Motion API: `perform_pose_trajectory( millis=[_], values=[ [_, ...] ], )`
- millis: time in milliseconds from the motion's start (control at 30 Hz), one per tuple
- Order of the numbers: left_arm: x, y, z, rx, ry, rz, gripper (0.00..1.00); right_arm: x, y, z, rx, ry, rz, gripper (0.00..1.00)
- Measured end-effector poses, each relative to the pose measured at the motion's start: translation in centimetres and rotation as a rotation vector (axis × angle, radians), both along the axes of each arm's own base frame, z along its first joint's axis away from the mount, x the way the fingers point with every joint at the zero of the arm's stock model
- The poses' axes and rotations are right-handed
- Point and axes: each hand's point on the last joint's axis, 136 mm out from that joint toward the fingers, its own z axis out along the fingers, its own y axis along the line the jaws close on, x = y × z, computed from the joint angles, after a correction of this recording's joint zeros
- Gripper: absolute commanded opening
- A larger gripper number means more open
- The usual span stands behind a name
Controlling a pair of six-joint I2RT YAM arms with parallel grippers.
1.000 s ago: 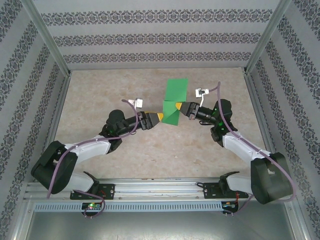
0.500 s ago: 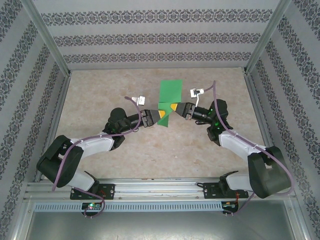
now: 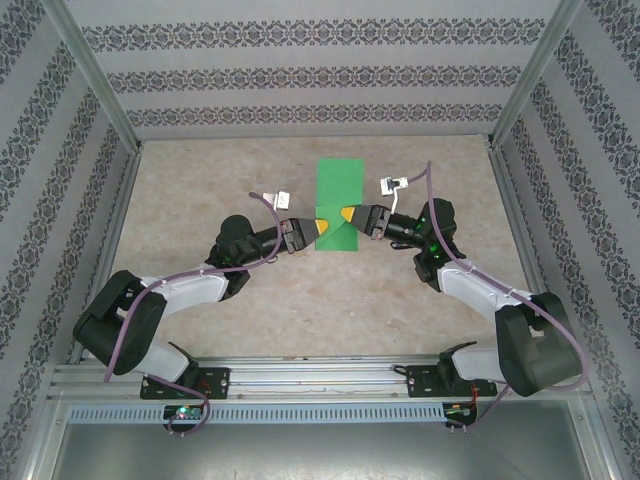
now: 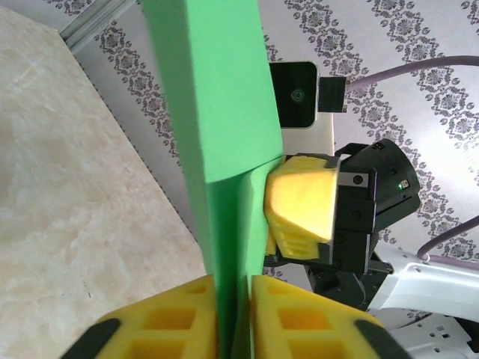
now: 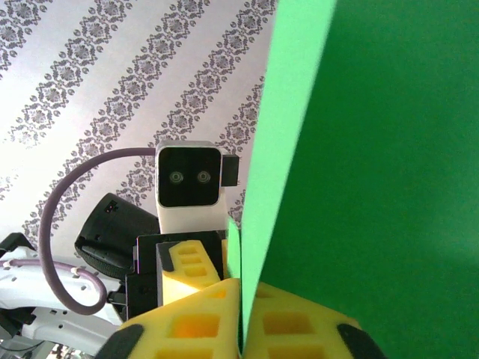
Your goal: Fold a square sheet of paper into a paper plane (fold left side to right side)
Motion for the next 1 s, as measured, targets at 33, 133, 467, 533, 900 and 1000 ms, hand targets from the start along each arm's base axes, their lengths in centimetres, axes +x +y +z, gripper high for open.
perform_pose_trajectory(
  millis=[33,133,467,533,900,1000],
  values=[
    [0.1,0.0,0.0,0.001,0.001,0.003,0.11,0.0,0.0,0.0,0.000,0.000,-0.001,0.23],
    [0.1,0.1,-0.2,0.012,0.004,0.011,0.05,0.2,-0.3,-0.1,-0.004,-0.001,-0.008,0.33],
    [-0.3,1.3,-0.6,0.210,0.021,0.062,0.01,0.8,-4.5,-2.2,-0.157,-0.010,-0.217,0.53],
    [0.0,1.6,-0.5,0.302,0.025,0.097,0.00,1.1,-5.7,-3.6,-0.239,0.012,-0.303,0.57],
    [-3.0,3.8,-4.2,0.981,0.070,0.200,0.00,1.2,-14.9,-13.5,-0.689,0.277,-0.712,0.80],
    [-3.9,4.4,-5.3,1.177,0.076,0.226,0.00,0.7,-16.3,-15.2,-0.745,0.327,-0.769,0.87]
  ],
)
